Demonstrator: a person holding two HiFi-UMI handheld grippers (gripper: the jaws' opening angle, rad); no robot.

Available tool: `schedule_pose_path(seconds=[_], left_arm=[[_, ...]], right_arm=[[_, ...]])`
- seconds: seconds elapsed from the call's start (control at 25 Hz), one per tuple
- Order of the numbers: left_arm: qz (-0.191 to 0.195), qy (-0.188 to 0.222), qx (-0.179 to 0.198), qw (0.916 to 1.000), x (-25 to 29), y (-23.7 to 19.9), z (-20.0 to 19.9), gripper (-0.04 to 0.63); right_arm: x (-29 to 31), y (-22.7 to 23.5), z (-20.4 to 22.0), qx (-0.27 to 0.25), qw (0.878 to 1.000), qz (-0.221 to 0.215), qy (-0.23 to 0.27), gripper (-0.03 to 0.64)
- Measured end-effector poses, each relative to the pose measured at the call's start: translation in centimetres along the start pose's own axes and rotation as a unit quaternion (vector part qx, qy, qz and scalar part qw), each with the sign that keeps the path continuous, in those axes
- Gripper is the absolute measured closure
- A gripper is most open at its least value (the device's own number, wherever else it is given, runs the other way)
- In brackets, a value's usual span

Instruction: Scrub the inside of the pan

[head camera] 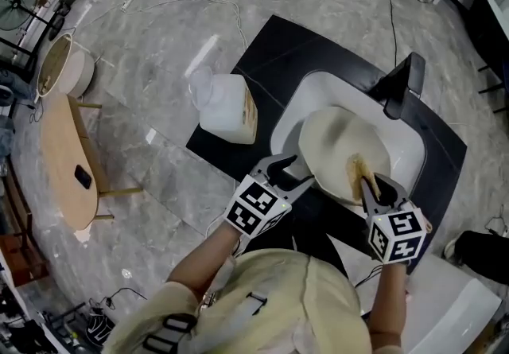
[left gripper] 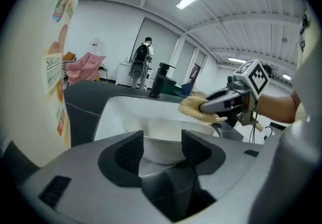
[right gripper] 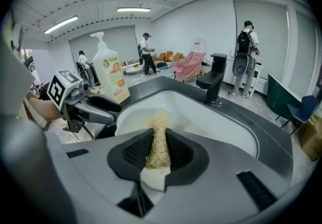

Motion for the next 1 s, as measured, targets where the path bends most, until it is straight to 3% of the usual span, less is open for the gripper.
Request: schedule_pose_path(seconds=[0.12,0.28,0.52,0.68,1.0], left_arm=[[0.006,0.014,-0.031,0.9994,0.3,-0.2,-0.6,0.36],[-0.007,0.007,-0.041,0.9991,1.1,-0.4,-0.4,0.335],[-0.047,0.005,-0.062,0.9969,2.1,-1.2,-0.9,0.327],[-0.069,-0.004,-0.069,0.9952,2.7,-1.5,-1.0,0.325],[-0.112,-0.019,-0.087,0.9896,4.3,-3.2,-0.8,0.325]], right_arm=[[1.2,0.7,-0.3,-0.013,1.0,0.0,-0.009,0.538],[3.5,0.9,0.1,-0.028,0.999,-0.019,-0.029,0.54],[6.6,-0.7,-0.7,-0.066,0.993,-0.094,-0.04,0.54],[8.5,-2.1,-1.4,-0.108,0.982,-0.147,-0.038,0.54],[12.3,-3.5,-1.2,-0.14,0.964,-0.222,-0.038,0.54]])
Point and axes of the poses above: the fingertips, and each gripper's own axes: x forward along the fingers, y to its right, z out of its underside, the point moved 1 cm from there along -x, backward along the fingers, and after that the axes turned 4 degrees about z, right-handed, at the moved point
